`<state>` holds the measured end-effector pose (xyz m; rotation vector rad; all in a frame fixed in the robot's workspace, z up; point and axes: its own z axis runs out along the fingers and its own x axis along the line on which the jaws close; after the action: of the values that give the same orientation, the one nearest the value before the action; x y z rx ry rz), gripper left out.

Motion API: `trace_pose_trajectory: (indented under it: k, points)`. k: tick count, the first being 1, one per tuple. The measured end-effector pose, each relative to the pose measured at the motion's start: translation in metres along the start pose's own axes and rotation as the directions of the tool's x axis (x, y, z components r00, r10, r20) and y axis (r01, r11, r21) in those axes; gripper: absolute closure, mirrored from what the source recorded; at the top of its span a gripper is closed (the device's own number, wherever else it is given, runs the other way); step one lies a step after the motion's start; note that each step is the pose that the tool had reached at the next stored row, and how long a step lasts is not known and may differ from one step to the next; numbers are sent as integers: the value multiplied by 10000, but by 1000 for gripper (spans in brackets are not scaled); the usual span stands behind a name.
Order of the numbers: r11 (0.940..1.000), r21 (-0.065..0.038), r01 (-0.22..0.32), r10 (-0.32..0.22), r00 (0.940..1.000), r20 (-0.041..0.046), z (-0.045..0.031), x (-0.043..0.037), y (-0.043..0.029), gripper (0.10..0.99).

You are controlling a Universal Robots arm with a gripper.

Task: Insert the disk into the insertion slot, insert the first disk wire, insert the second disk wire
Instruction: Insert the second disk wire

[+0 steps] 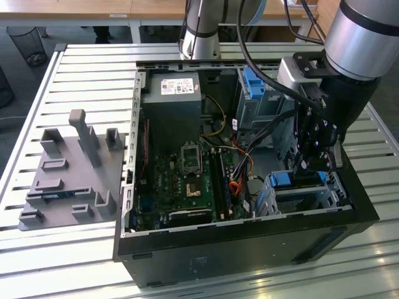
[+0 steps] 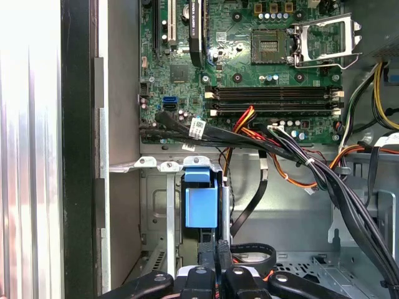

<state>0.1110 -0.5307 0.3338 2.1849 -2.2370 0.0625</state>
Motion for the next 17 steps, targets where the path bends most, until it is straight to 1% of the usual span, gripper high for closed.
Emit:
trace_pose_trajectory:
  k: [6, 17]
  points:
    - [10000, 0, -1, 1, 10000, -1, -8, 5, 0, 945]
    - [10000, 0, 0, 0, 10000, 0, 12, 16, -1, 945]
